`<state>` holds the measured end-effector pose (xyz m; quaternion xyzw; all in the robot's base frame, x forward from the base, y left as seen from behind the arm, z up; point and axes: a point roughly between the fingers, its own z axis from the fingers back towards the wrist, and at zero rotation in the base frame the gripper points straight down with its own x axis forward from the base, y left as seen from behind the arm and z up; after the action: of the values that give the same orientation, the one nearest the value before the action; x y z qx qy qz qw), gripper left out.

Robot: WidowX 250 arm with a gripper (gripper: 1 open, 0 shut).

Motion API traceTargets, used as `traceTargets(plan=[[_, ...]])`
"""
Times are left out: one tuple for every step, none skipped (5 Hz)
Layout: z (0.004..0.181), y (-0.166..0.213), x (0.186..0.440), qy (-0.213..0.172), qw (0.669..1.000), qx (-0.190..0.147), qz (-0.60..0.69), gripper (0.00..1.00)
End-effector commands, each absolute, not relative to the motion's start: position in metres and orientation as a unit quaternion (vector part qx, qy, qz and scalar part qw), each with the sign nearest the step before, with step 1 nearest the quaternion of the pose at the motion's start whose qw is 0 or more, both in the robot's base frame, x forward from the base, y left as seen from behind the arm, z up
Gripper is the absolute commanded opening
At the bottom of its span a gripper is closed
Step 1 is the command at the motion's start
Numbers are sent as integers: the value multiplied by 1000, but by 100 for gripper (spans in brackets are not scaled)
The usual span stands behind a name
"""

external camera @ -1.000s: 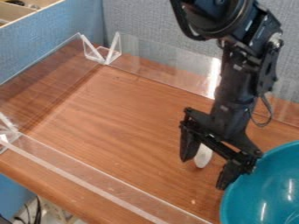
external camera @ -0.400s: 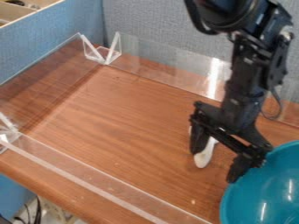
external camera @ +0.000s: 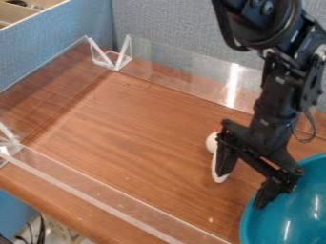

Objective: Put the mushroom in the blue bowl

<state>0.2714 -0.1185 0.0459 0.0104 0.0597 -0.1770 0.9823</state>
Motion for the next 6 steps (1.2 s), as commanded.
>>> traceTargets(plan=[[48, -134, 276, 42, 979, 9, -201, 100], [38, -145, 278, 44, 975, 10, -216, 100], [45, -145, 277, 44, 980, 9, -191, 100], [53, -145, 274, 44, 985, 8, -169, 100], [50, -138, 277, 45, 987, 6, -154, 100], [49, -131, 280, 46, 989, 3, -139, 100]])
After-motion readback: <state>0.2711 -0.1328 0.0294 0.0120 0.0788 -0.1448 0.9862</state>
